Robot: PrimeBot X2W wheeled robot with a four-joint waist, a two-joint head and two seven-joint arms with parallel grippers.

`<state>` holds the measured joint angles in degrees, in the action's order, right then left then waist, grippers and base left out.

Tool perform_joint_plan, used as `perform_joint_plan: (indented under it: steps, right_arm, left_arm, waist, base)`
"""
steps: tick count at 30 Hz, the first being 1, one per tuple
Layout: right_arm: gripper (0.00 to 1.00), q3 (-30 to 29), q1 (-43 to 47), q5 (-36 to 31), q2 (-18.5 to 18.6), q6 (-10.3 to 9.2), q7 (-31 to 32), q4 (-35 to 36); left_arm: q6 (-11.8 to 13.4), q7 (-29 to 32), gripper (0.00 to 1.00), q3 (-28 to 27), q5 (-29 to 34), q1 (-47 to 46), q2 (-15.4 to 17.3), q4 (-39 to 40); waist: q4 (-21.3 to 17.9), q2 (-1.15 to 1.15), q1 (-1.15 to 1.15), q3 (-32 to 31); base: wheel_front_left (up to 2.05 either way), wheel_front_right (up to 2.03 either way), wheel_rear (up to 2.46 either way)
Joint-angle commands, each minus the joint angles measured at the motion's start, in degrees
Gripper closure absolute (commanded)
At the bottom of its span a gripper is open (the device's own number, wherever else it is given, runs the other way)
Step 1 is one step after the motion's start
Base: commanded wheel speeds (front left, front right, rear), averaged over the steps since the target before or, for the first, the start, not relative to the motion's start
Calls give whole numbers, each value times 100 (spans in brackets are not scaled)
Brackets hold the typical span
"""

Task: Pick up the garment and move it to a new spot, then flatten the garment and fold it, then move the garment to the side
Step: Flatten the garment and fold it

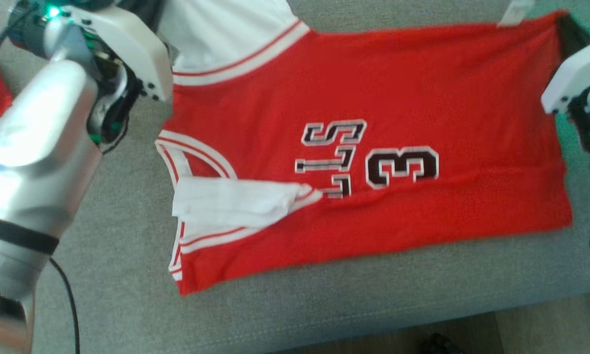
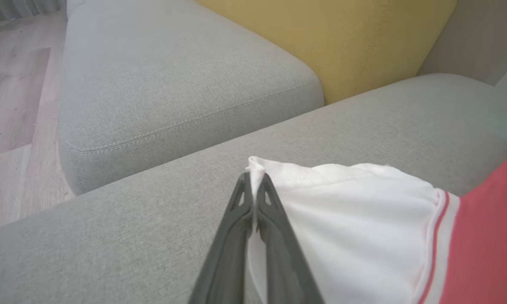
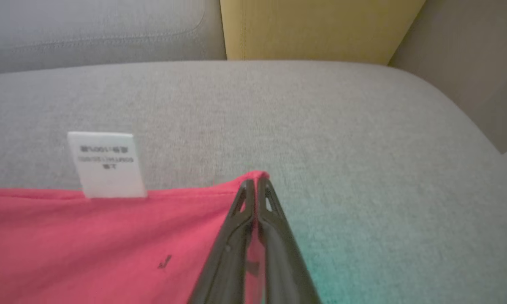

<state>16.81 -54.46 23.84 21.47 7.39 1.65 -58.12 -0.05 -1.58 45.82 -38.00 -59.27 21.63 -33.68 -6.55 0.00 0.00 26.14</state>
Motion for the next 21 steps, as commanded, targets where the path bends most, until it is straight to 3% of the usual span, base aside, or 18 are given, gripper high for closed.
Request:
perform_joint_plan:
  steps: [1, 10, 21]
  right_arm:
    - [100, -28, -222, -93, 77, 10, -262, 32]
    - [100, -254, -645, -307, -36, 10, -942, -341]
    - [100, -42, -568, -253, -175, 10, -1306, -558]
  left_arm:
    - [109, -177, 100, -334, -39, -541, 184, -12]
    - [215, -707, 100, -492, -3, -1003, -83, -617]
    - [-257, -819, 100, -120, 97, -835, -166, -1104]
  waist:
    - [3, 0, 0, 29]
    - [-10, 0, 0, 88]
    - [-21, 0, 0, -174]
  base:
    - [0, 0, 0]
    - [0, 0, 0]
    - [0, 0, 0]
